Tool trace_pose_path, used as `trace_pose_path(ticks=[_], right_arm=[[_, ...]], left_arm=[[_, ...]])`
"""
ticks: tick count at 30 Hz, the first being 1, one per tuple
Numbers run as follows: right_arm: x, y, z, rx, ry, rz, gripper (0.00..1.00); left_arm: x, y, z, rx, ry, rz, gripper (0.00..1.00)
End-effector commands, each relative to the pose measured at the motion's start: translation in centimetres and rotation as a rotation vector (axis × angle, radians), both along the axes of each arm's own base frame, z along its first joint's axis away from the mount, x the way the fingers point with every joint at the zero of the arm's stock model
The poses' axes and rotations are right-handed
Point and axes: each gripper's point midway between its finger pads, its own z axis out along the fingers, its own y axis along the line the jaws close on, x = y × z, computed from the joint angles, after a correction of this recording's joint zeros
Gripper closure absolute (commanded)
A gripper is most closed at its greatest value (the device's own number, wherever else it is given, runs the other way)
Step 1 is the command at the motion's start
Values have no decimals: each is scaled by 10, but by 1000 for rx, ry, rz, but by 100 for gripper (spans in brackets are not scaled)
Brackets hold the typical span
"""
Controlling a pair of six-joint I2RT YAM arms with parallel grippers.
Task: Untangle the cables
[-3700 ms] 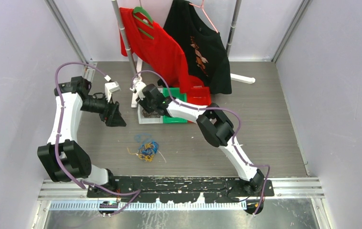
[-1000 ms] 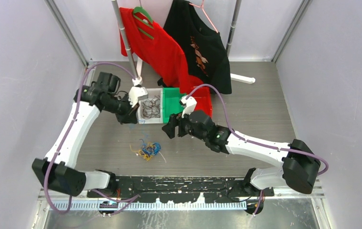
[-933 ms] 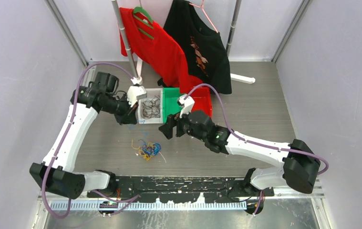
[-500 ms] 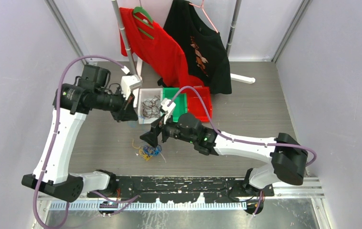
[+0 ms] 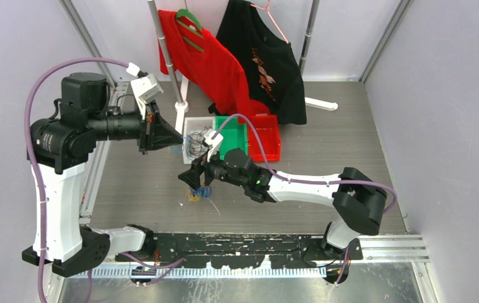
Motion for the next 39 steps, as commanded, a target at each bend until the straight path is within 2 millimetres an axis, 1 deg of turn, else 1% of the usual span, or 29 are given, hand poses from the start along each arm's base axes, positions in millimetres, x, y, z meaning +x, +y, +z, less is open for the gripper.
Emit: trace_pose_path(ticks=[1,5,7,8,11,14,17,19,23,27,29,31,32,35,36,39], right_arm=[[5,14,20,97,-12,-6,26],[5,18,5,91,22,-4,28],[5,17,-5,79,36,-13,28],[6,14,-12,69,44,-22,29],[7,4,-42,21,67,-59,28],[6,-10,-69,-22,89,-95,25],[4,-19,-87,-45,120,-118,22],[2,-23,-97,-58,140,-124,21],[-3,-25,-112,-80,164,-129,20],[-5,-30,-126,-92,192,-145,21],[-7,-32,-129,-85,203,-149,21],[-9,-36,-129,-81,208,-155,21],[-9,-38,-125,-74,204,-159,21],[-9,-48,-98,-54,157,-167,19],[-9,-51,-88,-51,142,-168,18],[-11,-55,-48,-25,87,-147,17]], left_arm=[[-10,-15,52,-167,-80,-48,100],[-15,-18,84,-247,-154,-66,100],[-16,-18,98,-272,-209,-65,100],[-16,-18,104,-282,-235,-61,100],[-12,-16,122,-310,-323,-36,100],[-5,-11,143,-340,-414,18,100],[6,-3,170,-378,-528,101,100],[10,4,190,-414,-612,158,100],[11,16,228,-474,-754,231,100],[6,29,261,-525,-872,288,100],[4,35,274,-545,-920,320,100],[0,34,275,-539,-921,303,100],[0,31,270,-529,-903,287,100],[-2,24,247,-494,-837,239,100],[1,21,238,-477,-812,231,100],[4,19,214,-437,-765,223,100]])
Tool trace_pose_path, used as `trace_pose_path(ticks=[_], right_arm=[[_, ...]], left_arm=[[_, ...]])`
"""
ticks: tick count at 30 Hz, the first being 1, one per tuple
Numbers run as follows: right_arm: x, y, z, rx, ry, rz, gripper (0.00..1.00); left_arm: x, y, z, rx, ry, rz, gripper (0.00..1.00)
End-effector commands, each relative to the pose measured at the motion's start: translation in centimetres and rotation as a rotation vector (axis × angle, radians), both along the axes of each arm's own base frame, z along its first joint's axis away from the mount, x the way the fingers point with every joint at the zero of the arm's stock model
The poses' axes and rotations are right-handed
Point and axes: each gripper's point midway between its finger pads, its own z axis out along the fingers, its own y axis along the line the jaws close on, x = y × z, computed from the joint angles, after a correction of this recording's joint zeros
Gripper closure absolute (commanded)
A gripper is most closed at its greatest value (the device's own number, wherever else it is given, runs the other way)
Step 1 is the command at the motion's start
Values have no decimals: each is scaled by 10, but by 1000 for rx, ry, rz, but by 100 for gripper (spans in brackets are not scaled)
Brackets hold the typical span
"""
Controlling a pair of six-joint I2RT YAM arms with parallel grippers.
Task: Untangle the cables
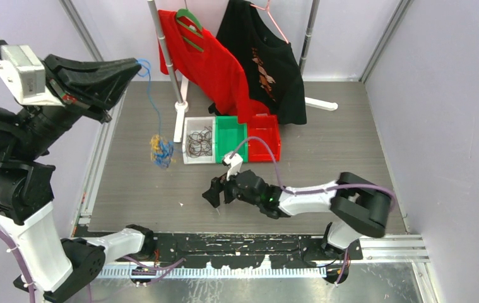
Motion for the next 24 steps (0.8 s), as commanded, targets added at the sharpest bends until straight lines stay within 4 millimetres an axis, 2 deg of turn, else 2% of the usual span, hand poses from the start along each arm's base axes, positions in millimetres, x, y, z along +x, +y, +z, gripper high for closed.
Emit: trace_pose_path(ticks=[1,4,7,13,17,20,21,24], right_arm=[[5,7,102,156,-155,21,17],[-3,19,130,190,-174,93,18],[-13,30,142,226,-160,167,21],[-24,39,130,252,-100,220,31],[-28,42,121,241,-78,244,52],[-27,44,117,229,-68,252,76],[-27,44,115,221,-66,251,80],[-21,43,103,173,-65,230,80]], left_arm=[[6,-8,-29,56,52,-28,100],[11,-10,-51,87,91,-30,100],[17,-12,-72,115,136,-29,100],[13,-17,-95,142,204,-71,100],[7,-18,-97,141,213,-96,100],[7,-19,-98,143,219,-102,100],[8,-19,-100,144,224,-103,100],[10,-19,-105,150,235,-99,100]])
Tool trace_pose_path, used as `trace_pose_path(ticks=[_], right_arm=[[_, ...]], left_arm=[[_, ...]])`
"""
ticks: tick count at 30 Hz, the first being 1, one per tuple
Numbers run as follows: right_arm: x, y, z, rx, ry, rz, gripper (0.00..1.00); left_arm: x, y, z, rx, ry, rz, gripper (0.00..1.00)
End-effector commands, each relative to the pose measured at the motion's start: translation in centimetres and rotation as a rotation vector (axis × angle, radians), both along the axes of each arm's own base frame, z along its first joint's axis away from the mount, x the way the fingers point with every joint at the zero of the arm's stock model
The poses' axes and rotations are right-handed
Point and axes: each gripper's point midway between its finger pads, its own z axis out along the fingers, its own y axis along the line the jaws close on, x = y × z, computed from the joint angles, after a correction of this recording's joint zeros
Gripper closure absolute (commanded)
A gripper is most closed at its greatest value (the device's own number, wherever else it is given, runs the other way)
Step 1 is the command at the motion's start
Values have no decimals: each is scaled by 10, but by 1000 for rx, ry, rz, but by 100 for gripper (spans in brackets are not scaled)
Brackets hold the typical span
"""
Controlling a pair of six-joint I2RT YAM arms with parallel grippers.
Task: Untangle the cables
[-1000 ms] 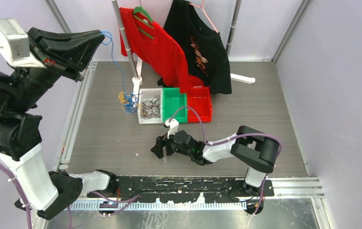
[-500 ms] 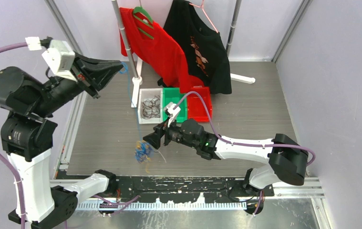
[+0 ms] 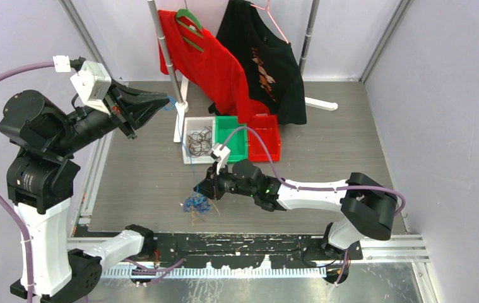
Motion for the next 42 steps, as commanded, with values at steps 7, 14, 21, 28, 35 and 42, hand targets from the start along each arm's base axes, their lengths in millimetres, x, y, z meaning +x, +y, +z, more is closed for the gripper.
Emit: trace_pose_path(ticks=[7,14,21,28,35,42], right_arm=[[30,-12,-23,-161,-42,-142,58],[44,-37,-45,-255,-30,-274,33],[37,-42,-60,-249,40,-287,30],[37,-26,-66,-230,73,-264,38],[30,-6,-83,-262,106,-184,46],[27,7,-109,-293,142,-147,56]], left_arm=[[-4,0,-39,45,41,-9,100],[9,13,-100,175,80,69,100],[34,47,-135,311,72,283,100],[25,49,-152,356,109,264,100],[19,54,-164,408,129,257,100],[16,60,-172,442,146,270,100]])
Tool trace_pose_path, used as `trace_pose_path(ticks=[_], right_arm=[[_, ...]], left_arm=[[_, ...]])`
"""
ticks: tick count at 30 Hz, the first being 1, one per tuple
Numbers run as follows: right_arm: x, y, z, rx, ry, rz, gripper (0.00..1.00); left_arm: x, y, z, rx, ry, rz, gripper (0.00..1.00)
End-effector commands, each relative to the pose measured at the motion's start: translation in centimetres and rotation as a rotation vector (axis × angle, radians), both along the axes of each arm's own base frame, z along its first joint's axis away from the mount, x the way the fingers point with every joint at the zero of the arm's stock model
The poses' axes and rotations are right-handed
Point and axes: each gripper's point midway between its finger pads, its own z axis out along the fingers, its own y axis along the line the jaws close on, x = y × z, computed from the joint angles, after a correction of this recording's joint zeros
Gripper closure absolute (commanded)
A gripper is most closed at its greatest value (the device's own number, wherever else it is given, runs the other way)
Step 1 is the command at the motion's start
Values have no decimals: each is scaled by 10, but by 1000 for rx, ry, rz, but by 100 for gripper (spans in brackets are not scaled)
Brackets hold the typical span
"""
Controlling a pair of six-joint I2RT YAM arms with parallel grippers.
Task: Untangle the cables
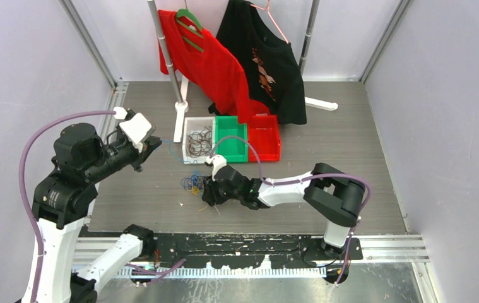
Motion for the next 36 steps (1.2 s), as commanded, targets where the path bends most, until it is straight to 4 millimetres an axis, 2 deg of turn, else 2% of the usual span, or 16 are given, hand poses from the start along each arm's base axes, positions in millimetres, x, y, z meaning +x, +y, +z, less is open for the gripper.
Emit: trace_pose_path(ticks=[1,5,8,10,12,14,20,21,23,24,26,32,34,36], right_arm=[[4,27,13,70,-1,27,58],[5,27,7,44,-1,27,74],[8,19,8,10,-28,22,97],[7,11,17,0,-51,23,99],[6,1,36,8,-89,30,99],[0,-11,65,30,-130,55,99],[-21,-49,124,64,-203,129,99],[-24,-54,131,69,-213,142,99],[-31,-60,144,84,-236,174,99],[-33,-63,150,89,-250,184,99],[-34,-67,161,105,-272,194,99],[-40,-63,188,165,-326,265,99],[-45,-56,196,191,-316,311,99],[-47,-49,202,209,-307,333,99]], left_arm=[[-2,6,-2,35,-8,15,100],[-2,15,-10,84,-1,44,100],[1,23,-22,133,14,74,100],[1,28,-34,176,36,82,100],[-2,34,-52,229,74,81,100],[-7,38,-75,288,118,59,100],[-39,42,-169,453,280,-120,100],[-43,42,-180,467,295,-148,93],[-47,37,-191,470,303,-194,56],[-46,33,-190,460,299,-216,43],[-42,19,-175,391,282,-245,27],[-38,-40,-114,79,290,-397,25],[-37,-55,-103,0,302,-456,26],[-36,-65,-101,-42,314,-503,27]])
